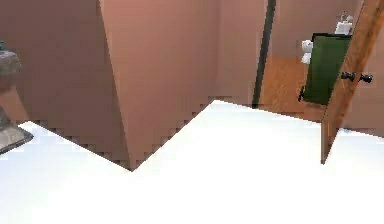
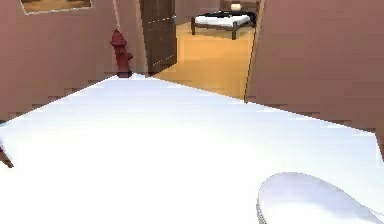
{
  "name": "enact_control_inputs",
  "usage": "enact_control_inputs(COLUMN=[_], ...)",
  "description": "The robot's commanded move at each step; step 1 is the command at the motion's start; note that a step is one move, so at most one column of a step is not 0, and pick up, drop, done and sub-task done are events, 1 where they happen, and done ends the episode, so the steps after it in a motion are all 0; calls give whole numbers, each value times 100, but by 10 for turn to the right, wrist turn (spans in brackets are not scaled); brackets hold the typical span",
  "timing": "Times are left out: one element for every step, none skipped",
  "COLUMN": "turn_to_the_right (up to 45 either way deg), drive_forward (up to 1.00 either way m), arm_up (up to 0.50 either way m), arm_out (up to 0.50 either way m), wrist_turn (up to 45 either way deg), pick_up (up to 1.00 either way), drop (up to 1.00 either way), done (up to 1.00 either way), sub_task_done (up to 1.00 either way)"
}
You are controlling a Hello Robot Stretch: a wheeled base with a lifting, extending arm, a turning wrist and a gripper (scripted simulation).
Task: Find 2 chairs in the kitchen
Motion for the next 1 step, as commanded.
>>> enact_control_inputs(turn_to_the_right=[450], drive_forward=[0], arm_up=[0], arm_out=[0], wrist_turn=[0], pick_up=[0], drop=[0], done=[0], sub_task_done=[0])
